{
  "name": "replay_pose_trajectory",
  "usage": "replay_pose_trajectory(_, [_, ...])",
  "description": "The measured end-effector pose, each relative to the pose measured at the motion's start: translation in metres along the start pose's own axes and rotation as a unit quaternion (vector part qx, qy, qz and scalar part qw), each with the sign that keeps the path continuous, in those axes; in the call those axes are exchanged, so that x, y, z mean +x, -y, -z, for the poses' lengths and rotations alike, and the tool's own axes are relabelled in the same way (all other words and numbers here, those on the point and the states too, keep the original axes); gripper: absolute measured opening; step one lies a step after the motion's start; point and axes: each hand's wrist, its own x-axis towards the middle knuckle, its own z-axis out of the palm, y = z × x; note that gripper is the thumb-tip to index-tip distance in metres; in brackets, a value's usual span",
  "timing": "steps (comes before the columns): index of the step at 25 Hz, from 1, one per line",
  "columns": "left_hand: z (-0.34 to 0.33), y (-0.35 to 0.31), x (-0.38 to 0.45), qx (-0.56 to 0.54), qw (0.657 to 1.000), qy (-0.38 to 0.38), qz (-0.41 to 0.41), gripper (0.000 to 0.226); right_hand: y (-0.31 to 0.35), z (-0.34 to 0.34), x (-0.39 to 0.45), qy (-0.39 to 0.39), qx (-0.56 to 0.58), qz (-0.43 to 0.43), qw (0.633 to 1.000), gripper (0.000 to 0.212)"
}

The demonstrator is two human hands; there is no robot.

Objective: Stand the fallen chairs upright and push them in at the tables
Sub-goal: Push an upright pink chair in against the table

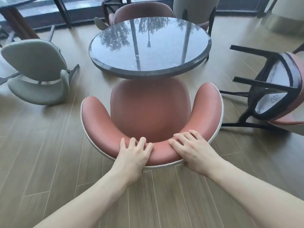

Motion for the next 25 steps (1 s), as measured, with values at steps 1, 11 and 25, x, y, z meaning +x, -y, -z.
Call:
replay_pose_trajectory(1, [0.001, 0.001, 0.001, 0.012, 0.999, 0.035, 0.005, 0.090, 0.000, 0.003, 0.003, 0.029, -0.013, 0.003, 0.999, 0.068])
replay_pose_trajectory(11, [0.010, -0.001, -0.012, 0.039, 0.998, 0.040, -0.026, 0.055, 0.023, 0.015, 0.004, 0.070, -0.049, -0.008, 0.996, 0.060])
replay_pose_trajectory(25, [0.010, -0.004, -0.054, 0.046, 0.994, 0.082, -0.056, 0.063, 0.054, 0.030, -0.028, 0.081, -0.024, 0.025, 0.996, 0.057])
